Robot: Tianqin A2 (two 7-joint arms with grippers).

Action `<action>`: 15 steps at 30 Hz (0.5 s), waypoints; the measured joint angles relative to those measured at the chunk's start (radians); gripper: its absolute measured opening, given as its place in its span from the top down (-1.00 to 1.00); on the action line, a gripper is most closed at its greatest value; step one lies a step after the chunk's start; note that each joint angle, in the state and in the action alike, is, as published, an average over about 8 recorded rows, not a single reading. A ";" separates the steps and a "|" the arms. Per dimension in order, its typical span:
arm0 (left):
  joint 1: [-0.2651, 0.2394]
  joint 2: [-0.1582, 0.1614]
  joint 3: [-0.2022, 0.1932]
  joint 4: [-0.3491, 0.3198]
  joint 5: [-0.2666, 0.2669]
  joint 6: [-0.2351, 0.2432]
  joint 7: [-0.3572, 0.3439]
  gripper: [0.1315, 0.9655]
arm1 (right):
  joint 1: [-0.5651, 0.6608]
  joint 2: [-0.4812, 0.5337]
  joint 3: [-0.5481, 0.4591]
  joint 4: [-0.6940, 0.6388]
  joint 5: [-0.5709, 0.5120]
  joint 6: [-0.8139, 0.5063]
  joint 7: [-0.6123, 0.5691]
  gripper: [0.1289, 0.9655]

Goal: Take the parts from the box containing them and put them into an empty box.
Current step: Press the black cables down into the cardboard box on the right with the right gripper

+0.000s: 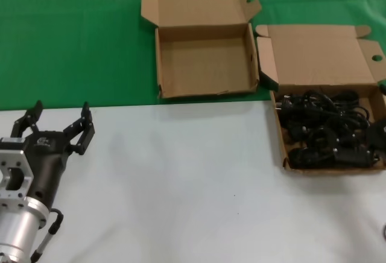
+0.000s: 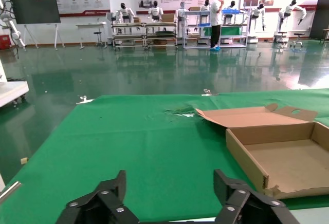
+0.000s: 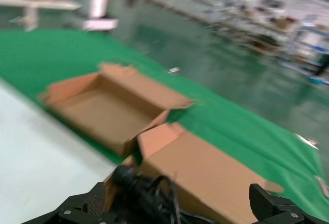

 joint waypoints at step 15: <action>0.000 0.000 0.000 0.000 0.000 0.000 0.000 0.45 | 0.354 0.176 -0.134 -0.210 -0.200 -0.463 -0.121 -1.00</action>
